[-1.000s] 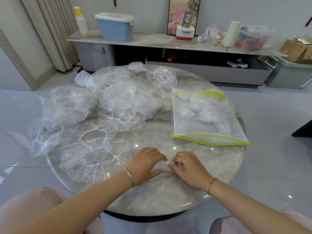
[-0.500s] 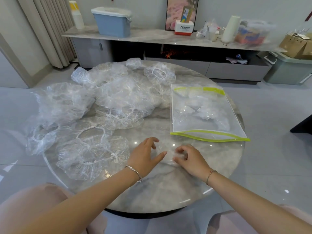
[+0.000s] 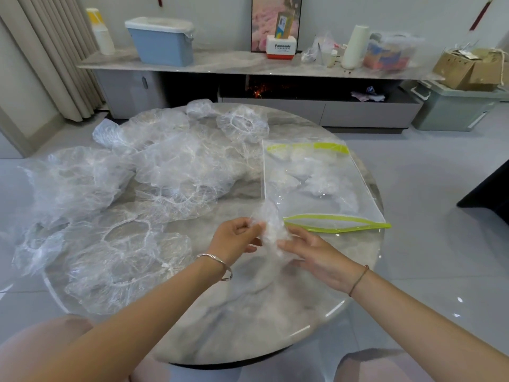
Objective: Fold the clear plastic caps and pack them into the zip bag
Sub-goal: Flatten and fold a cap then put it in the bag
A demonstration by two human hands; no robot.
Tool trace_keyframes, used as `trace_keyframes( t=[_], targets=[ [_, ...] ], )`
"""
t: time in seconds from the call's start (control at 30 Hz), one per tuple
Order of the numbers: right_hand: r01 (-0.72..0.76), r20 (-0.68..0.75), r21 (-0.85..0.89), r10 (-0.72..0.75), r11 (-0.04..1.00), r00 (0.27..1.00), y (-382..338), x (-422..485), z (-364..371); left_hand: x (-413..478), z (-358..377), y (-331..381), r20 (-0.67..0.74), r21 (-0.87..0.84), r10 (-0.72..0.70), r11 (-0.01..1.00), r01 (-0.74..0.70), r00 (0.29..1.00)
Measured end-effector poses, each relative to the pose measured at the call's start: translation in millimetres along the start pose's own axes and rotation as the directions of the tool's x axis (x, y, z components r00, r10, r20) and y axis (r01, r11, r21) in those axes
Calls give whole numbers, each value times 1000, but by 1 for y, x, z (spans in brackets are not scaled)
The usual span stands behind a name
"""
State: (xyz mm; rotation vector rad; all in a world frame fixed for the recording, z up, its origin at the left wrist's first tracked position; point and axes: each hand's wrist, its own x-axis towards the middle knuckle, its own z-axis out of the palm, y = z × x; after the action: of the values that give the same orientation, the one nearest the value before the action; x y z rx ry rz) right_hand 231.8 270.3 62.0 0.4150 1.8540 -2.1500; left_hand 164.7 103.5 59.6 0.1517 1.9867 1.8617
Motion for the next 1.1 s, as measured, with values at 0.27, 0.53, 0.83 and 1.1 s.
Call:
trace_keyframes(
  t=[0.27, 0.53, 0.83, 1.1],
  targets=[
    [-55, -115, 272, 90, 961, 989, -7, 1, -36, 33, 33, 7, 58, 118, 168, 978, -174, 984],
    [187, -571, 35, -134, 982, 810, -16, 8, -82, 95, 58, -18, 376, 820, 388, 284, -497, 841],
    [270, -259, -834, -774, 481, 578, 21, 25, -94, 119, 71, -10, 293, 599, 459, 595, -535, 839],
    [138, -73, -967, -750, 216, 658, 42, 64, -103, 110, 82, -14, 281, 528, 448, 666, -527, 849]
  ],
)
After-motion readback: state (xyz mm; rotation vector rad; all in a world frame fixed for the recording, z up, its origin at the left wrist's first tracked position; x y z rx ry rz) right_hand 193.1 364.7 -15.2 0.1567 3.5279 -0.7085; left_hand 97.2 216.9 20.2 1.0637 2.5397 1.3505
